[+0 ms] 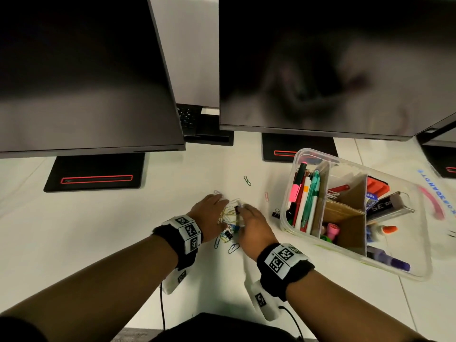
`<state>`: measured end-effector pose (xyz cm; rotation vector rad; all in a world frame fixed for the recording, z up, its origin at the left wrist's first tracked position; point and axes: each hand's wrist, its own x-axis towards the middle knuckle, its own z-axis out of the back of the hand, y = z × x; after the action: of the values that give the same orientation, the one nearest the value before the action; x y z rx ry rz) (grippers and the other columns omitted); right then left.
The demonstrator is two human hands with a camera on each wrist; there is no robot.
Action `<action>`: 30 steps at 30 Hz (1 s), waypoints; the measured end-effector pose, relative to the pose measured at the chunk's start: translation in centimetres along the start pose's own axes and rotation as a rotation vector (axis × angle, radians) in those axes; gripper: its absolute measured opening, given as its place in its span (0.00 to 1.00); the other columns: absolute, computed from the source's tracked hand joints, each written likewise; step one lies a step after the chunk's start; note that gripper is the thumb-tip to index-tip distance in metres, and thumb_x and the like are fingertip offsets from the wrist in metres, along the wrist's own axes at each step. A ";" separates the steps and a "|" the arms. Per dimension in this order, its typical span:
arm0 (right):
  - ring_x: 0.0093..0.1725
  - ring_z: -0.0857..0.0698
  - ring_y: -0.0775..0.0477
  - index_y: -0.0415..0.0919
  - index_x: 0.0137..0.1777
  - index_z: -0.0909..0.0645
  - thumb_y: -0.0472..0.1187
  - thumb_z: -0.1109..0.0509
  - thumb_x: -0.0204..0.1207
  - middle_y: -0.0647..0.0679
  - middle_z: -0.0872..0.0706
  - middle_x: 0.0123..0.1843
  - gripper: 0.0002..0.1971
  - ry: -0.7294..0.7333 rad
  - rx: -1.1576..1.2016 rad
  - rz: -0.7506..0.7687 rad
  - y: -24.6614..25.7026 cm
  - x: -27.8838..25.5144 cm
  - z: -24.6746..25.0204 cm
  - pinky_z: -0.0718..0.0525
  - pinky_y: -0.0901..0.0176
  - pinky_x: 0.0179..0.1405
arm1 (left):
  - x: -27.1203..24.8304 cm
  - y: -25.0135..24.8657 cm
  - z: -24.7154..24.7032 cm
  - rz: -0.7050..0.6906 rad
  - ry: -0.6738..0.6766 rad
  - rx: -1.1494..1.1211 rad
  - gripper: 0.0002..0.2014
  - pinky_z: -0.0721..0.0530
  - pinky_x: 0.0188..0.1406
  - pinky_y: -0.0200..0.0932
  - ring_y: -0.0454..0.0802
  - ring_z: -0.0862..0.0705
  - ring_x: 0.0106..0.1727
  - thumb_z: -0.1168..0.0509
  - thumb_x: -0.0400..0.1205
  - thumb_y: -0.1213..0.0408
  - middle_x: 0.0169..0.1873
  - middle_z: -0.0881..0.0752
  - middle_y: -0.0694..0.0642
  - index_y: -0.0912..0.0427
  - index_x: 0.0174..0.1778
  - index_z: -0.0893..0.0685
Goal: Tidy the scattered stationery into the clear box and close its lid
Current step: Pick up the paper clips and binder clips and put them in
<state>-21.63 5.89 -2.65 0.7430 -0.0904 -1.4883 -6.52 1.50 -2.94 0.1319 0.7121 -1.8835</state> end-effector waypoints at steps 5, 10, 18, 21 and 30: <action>0.83 0.48 0.41 0.42 0.82 0.43 0.33 0.38 0.76 0.43 0.49 0.85 0.34 -0.201 0.111 -0.113 0.5 1.7 1.7 0.44 0.52 0.83 | 0.1 0.0 0.0 -0.011 0.008 0.005 0.55 0.47 0.83 0.46 0.53 0.48 0.84 0.28 0.68 0.39 0.83 0.46 0.57 0.62 0.82 0.49; 0.84 0.51 0.40 0.45 0.83 0.49 0.41 0.38 0.79 0.46 0.49 0.86 0.34 0.066 -0.021 -0.072 0.7 3.3 0.7 0.48 0.39 0.83 | -0.2 0.2 -0.5 -0.047 0.094 0.226 0.59 0.51 0.84 0.47 0.56 0.52 0.84 0.28 0.67 0.38 0.83 0.51 0.59 0.64 0.82 0.54; 0.76 0.37 0.38 0.50 0.81 0.44 0.54 0.25 0.67 0.47 0.41 0.81 0.45 0.109 -0.266 0.049 0.9 1.1 -0.3 0.29 0.40 0.69 | -0.5 0.4 -0.6 0.127 -0.060 0.165 0.50 0.33 0.76 0.53 0.55 0.43 0.81 0.28 0.71 0.43 0.82 0.48 0.54 0.52 0.83 0.50; 0.69 0.32 0.38 0.45 0.75 0.31 0.45 0.24 0.70 0.43 0.33 0.74 0.33 0.098 -0.243 0.070 0.5 1.7 -0.7 0.21 0.46 0.64 | -0.4 0.3 -0.6 0.157 -0.037 0.135 0.48 0.33 0.75 0.53 0.56 0.42 0.80 0.29 0.71 0.44 0.82 0.47 0.54 0.51 0.82 0.47; 0.55 0.19 0.37 0.36 0.61 0.18 0.31 0.40 0.77 0.36 0.22 0.57 0.15 0.029 -0.102 0.066 0.0 2.0 -0.9 0.21 0.55 0.49 | -0.8 -0.9 -0.6 0.058 0.002 -0.066 0.16 0.20 0.60 0.46 0.58 0.19 0.58 0.36 0.80 0.61 0.61 0.25 0.58 0.59 0.63 0.22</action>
<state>-20.94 4.44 -4.13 0.6725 -0.0167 -1.4080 -7.08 2.66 -2.78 0.1113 0.7630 -1.8024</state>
